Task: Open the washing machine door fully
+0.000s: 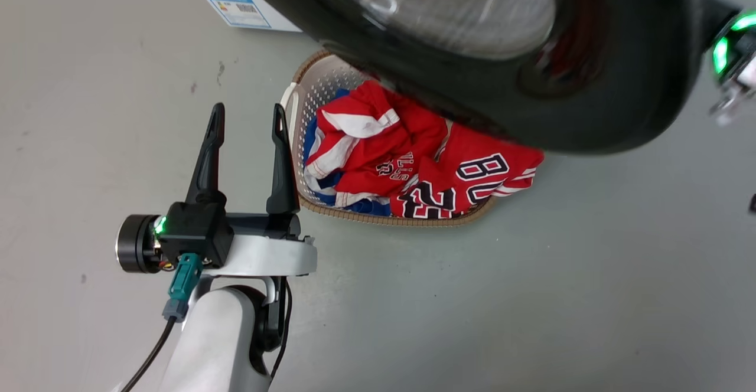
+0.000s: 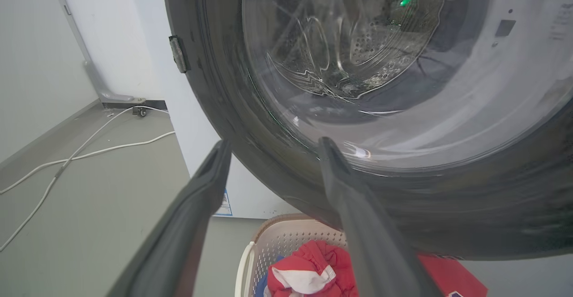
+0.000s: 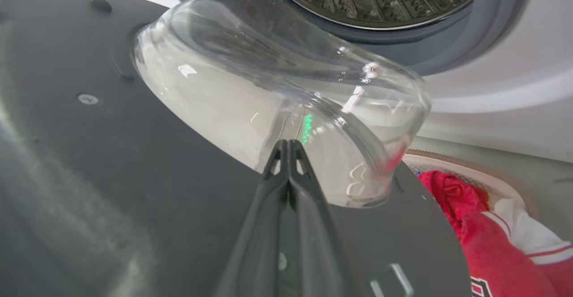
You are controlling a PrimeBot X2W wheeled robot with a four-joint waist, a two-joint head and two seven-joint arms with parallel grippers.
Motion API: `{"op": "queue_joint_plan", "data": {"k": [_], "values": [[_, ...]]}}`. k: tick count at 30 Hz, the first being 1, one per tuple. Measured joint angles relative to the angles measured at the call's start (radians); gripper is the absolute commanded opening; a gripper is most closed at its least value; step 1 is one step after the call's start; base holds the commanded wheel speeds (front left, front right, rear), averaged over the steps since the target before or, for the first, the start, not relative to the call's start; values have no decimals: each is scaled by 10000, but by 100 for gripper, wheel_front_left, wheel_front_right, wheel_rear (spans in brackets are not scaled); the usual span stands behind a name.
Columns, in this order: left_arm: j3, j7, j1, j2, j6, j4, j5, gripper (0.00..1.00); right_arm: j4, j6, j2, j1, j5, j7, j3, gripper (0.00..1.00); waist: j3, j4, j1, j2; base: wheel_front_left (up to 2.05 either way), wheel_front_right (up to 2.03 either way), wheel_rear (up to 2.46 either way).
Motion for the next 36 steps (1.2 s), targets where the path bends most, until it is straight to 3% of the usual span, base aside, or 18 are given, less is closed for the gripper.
{"op": "queue_joint_plan", "data": {"k": [18,36], "values": [[360,0,867,2,-117,140,174,100,-1900,10,991,3951,257,-48,968,0,-1533,-80,0,0,0,0,0],[552,0,1689,0,-276,295,330,100,-1720,-6,2148,5361,316,-316,2445,0,-2774,31,-1,0,0,0,0]]}}
